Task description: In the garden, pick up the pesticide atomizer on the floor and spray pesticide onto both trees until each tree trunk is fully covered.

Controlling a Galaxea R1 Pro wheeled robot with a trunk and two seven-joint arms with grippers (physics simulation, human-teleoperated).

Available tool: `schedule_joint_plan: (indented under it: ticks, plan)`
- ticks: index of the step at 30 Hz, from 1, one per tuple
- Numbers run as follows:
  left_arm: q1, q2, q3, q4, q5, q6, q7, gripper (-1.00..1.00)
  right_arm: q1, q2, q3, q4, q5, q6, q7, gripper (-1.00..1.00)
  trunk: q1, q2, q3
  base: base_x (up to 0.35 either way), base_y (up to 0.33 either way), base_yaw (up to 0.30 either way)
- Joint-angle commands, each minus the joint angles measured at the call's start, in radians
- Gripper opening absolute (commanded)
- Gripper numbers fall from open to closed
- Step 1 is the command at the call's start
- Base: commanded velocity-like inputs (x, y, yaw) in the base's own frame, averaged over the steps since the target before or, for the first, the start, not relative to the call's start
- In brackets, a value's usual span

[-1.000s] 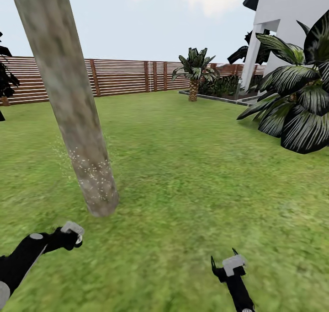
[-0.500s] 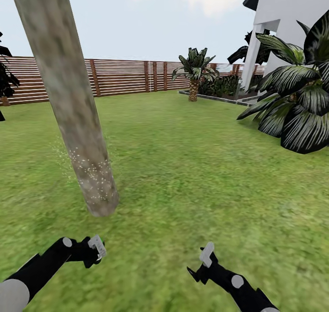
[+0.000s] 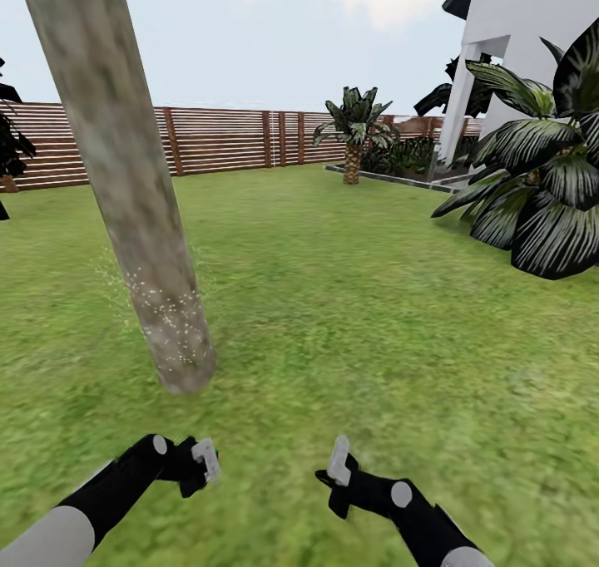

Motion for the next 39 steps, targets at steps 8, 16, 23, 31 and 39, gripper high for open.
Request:
schedule_joint_plan:
  ticks: [8, 16, 23, 31, 39]
  plan:
    - [0.0, -0.045, 0.002, 0.0, -0.071, 0.001, -0.098, -1.0, -0.015, 0.067, 0.025, -0.022, 0.042, -0.001, 0.007, -1.0, 0.0, 0.0, 0.0, 0.0, 0.0, 0.0]
    - [0.002, -0.099, 0.005, 0.001, -0.149, 0.001, -0.096, -1.0, -0.015, 0.097, 0.093, -0.02, 0.054, -0.001, 0.006, -1.0, 0.0, 0.0, 0.0, 0.0, 0.0, 0.0]
    - [0.006, -0.125, 0.006, 0.002, -0.163, -0.003, -0.096, -1.0, -0.015, 0.097, 0.094, -0.024, 0.054, -0.002, 0.006, -1.0, 0.0, 0.0, 0.0, 0.0, 0.0, 0.0]
    - [0.008, -0.173, 0.005, 0.002, -0.159, -0.012, -0.1, -1.0, -0.015, 0.097, 0.094, -0.025, 0.052, -0.002, 0.006, -1.0, 0.0, 0.0, 0.0, 0.0, 0.0, 0.0]
    - [0.009, -0.196, 0.005, 0.046, -0.16, -0.07, -0.102, -1.0, -0.015, 0.097, 0.094, -0.047, 0.051, -0.002, 0.006, -1.0, 0.0, 0.0, 0.0, 0.0, 0.0, 0.0]
